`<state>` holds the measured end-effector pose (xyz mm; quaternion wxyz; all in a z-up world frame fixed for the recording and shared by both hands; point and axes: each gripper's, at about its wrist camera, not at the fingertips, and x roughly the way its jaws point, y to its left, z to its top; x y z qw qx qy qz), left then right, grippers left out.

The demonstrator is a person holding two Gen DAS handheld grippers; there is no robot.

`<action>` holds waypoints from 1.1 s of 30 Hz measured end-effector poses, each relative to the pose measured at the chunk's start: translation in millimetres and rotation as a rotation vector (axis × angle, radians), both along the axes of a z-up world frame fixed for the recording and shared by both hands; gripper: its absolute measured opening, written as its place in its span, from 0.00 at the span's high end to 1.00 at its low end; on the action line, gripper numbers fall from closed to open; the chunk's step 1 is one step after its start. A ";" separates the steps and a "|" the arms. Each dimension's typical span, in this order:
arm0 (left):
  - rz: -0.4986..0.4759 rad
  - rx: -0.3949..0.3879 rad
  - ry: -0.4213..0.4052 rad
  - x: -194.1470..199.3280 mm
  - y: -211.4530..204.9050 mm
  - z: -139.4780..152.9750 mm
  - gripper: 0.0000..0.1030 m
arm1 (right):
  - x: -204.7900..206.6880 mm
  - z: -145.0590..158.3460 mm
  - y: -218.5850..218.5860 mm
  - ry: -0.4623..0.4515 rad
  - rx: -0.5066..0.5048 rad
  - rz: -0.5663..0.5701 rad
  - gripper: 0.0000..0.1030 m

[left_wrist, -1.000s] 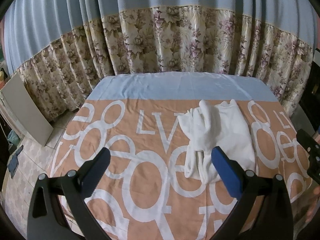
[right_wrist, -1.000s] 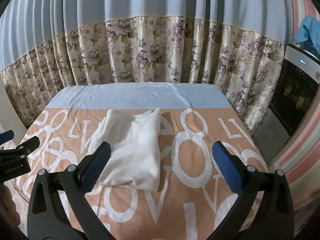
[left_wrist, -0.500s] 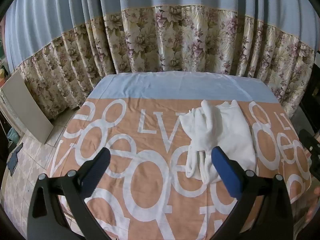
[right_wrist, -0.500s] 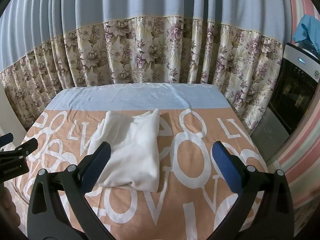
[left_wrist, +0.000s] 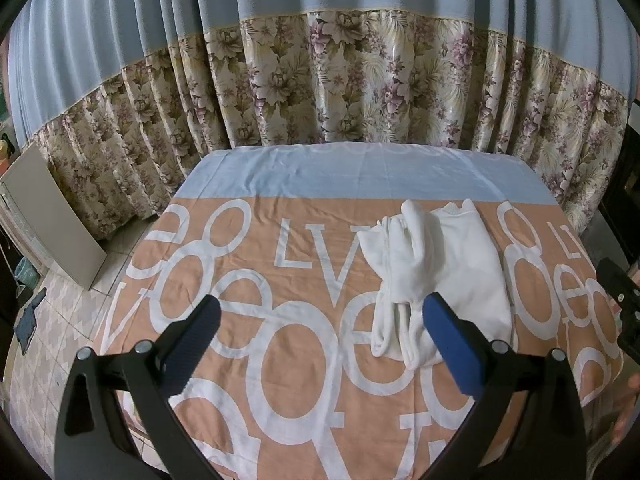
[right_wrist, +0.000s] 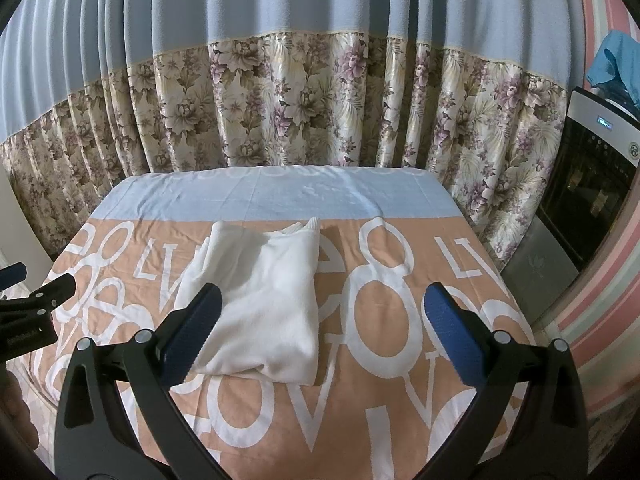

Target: Fold small clothes

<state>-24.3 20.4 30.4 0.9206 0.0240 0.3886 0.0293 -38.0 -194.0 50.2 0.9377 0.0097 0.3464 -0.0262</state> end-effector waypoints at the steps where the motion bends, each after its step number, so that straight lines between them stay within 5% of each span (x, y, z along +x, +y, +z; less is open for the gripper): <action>1: 0.000 0.001 0.000 0.1 -0.2 0.0 0.02 | 0.0 0.2 -0.1 -0.001 -0.001 0.000 0.03; 33: -0.025 0.011 -0.013 2.3 -2.4 2.6 0.02 | 5.4 1.1 -1.4 -0.006 -0.021 0.010 0.03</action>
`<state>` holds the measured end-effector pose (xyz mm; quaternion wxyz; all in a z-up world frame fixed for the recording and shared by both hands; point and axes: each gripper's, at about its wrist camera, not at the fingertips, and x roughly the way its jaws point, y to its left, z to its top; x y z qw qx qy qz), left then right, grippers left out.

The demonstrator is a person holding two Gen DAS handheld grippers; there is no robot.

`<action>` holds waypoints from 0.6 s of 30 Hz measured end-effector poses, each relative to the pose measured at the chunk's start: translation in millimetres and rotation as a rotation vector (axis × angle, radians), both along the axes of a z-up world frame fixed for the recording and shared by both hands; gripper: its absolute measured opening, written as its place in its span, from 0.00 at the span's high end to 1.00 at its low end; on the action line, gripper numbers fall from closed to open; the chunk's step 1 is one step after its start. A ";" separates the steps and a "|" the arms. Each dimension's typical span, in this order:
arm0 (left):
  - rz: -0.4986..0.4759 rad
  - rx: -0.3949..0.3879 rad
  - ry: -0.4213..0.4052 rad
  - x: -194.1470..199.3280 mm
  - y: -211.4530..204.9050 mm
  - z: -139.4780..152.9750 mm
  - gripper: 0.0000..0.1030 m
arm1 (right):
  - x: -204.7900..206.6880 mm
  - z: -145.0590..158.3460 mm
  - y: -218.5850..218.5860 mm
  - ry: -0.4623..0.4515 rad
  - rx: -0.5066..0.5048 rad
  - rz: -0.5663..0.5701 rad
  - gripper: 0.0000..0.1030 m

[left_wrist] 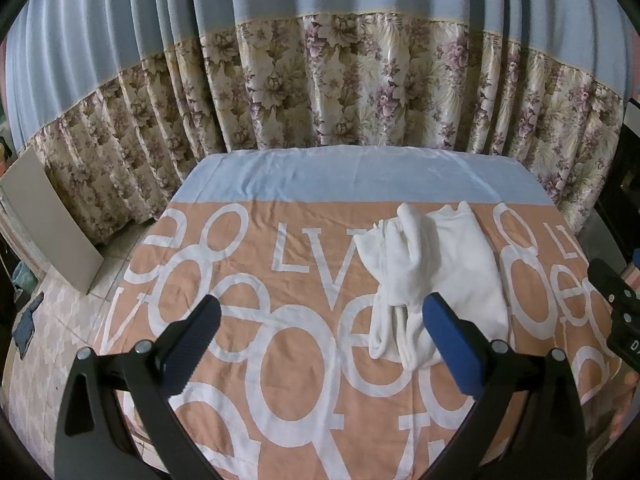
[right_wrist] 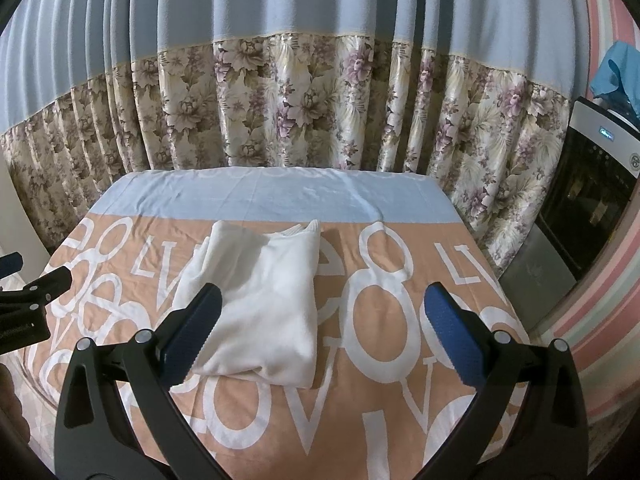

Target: Fold small clothes

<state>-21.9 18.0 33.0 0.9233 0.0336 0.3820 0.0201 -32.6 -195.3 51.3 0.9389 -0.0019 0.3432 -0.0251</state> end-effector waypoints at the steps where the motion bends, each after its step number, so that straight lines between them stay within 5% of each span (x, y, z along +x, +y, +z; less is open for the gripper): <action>1: -0.001 0.008 -0.004 -0.5 -0.5 0.1 0.02 | -0.2 -0.2 0.4 0.002 0.001 0.002 0.03; 18: 0.022 0.032 -0.009 -6.0 -2.6 -1.8 0.02 | 3.9 -7.8 -0.9 0.018 -0.008 0.014 0.03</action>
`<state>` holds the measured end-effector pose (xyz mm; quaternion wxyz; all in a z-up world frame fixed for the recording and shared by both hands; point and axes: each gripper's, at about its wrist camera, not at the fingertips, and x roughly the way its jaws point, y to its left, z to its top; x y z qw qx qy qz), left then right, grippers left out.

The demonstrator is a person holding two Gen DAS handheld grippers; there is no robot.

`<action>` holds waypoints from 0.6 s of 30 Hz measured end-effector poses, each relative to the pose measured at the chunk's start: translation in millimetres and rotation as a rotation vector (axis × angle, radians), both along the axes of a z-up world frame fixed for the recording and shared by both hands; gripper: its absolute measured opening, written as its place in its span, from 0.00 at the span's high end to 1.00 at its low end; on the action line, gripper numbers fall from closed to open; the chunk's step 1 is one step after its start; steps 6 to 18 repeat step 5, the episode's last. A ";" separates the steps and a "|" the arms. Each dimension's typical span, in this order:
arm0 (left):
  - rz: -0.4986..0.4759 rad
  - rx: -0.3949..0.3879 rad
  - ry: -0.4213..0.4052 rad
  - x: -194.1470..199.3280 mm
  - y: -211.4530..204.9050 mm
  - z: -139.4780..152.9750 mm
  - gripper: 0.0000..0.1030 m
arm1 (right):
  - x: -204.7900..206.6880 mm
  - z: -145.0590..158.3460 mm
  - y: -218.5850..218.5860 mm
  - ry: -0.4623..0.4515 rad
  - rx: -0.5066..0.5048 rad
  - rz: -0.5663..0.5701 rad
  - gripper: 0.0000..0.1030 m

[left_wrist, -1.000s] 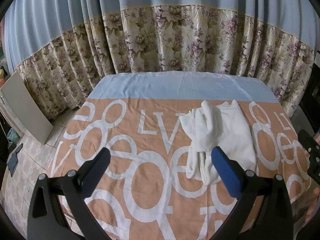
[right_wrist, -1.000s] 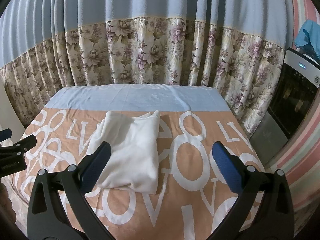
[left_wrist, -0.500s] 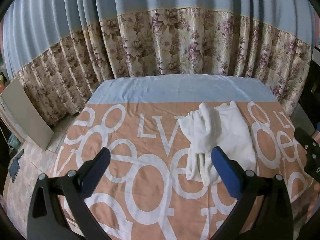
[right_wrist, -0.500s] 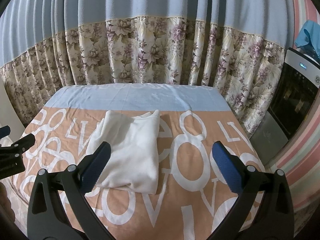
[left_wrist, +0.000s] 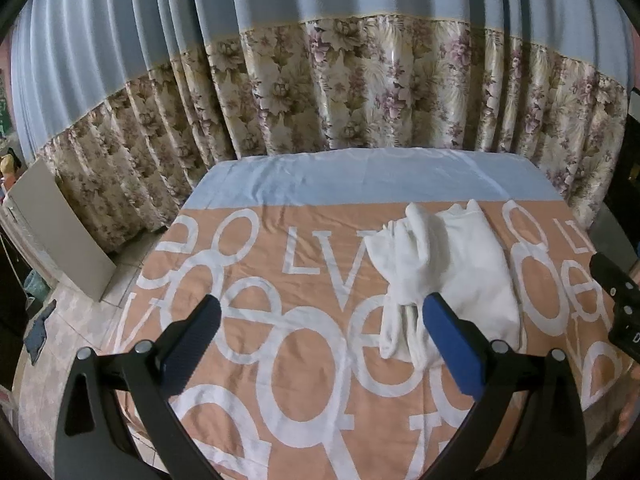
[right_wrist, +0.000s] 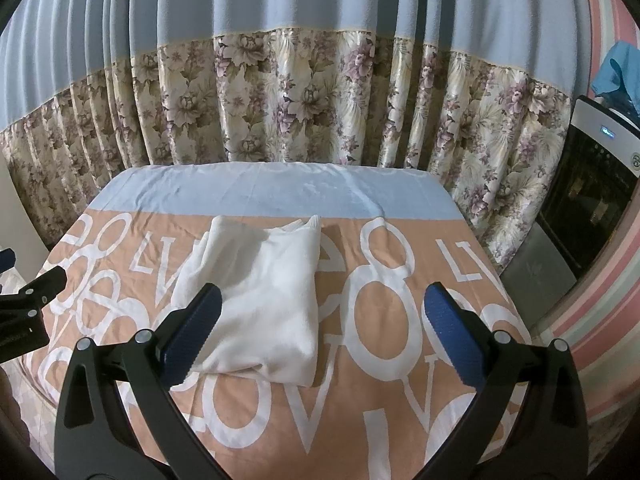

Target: Fold small clothes

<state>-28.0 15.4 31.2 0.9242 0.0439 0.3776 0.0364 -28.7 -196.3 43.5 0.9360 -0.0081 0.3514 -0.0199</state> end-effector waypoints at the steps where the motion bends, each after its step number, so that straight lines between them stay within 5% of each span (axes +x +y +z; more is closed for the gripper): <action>1: -0.001 -0.016 0.008 1.1 1.9 -0.5 0.02 | 0.6 -0.6 0.2 0.001 0.000 0.001 0.03; 18: 0.005 -0.038 0.026 3.8 5.8 -2.4 0.02 | 0.8 -0.9 0.1 0.002 0.002 0.002 0.03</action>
